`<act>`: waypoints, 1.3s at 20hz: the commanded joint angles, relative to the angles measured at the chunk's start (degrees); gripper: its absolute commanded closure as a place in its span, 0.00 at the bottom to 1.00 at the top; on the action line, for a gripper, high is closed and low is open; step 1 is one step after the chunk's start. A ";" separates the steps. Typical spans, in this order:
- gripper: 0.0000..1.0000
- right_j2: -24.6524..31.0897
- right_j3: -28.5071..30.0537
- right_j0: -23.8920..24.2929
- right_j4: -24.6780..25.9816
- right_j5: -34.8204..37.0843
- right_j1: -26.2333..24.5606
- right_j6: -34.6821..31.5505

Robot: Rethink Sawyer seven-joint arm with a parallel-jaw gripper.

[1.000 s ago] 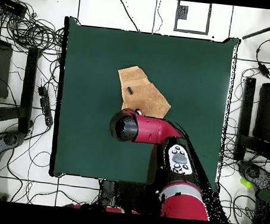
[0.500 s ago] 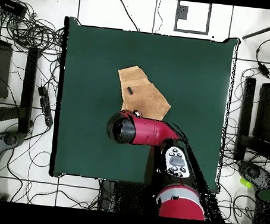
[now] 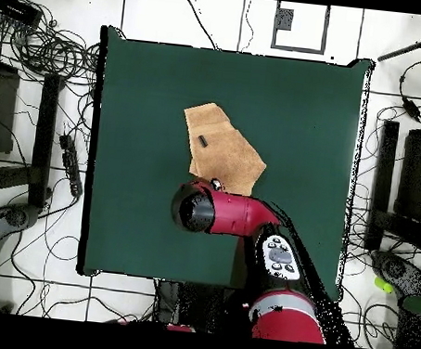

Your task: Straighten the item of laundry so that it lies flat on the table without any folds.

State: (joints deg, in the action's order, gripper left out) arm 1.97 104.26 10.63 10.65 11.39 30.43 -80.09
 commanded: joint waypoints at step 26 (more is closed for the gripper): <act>0.00 5.49 11.94 4.07 -0.86 -20.63 -11.75 -13.07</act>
State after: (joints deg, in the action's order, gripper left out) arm 1.97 112.55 13.96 10.57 -12.88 24.68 -80.09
